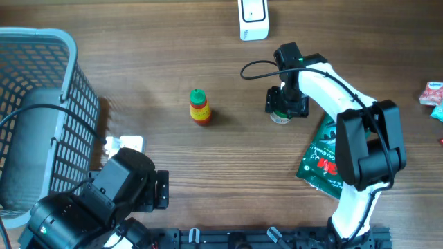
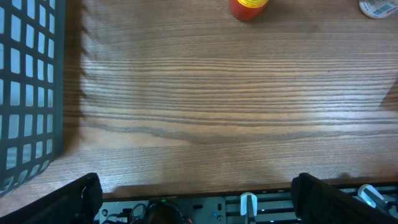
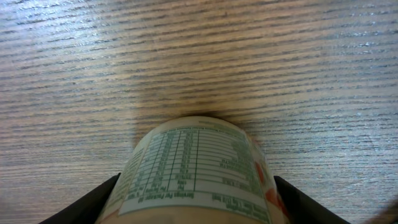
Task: Scan the item barcode
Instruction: 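Lift the Knorr jar with the right gripper toward the scanner, then hold the Knorr jar in front of the white scanner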
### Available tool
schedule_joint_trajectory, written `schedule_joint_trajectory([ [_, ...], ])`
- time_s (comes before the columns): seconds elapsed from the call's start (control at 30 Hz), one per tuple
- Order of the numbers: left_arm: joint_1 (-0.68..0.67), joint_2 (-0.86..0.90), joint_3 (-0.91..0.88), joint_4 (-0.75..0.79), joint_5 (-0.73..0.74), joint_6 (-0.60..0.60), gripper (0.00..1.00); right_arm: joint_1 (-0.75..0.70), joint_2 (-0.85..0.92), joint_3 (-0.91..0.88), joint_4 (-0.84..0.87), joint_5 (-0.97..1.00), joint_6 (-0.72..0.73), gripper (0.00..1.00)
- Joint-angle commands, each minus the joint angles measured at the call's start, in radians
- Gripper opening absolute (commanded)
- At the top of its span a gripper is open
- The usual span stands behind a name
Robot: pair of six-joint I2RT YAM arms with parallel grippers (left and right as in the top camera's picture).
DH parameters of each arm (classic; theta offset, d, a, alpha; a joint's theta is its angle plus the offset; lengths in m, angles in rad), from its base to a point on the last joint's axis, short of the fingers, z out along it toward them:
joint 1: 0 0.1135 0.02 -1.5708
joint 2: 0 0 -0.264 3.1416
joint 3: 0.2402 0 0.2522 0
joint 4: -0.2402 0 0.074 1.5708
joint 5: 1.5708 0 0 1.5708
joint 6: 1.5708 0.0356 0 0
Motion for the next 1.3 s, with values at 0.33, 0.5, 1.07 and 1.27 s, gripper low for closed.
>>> schedule_joint_trajectory([
  [0.33,-0.003,-0.004,0.002,0.003,-0.009,-0.014,1.00,-0.001,0.037,0.037,-0.134,-0.053,0.014,0.57],
  [0.5,-0.003,-0.004,0.002,0.003,-0.009,-0.014,1.00,0.000,0.023,0.176,-0.285,-0.304,-0.084,0.56],
  [1.07,-0.003,-0.004,0.002,0.003,-0.009,-0.014,1.00,0.013,-0.011,0.320,-0.449,-0.466,-0.116,0.51],
  [1.27,-0.003,-0.004,0.002,0.003,-0.009,-0.014,1.00,0.014,-0.040,0.559,-0.394,-0.175,-0.086,0.42],
])
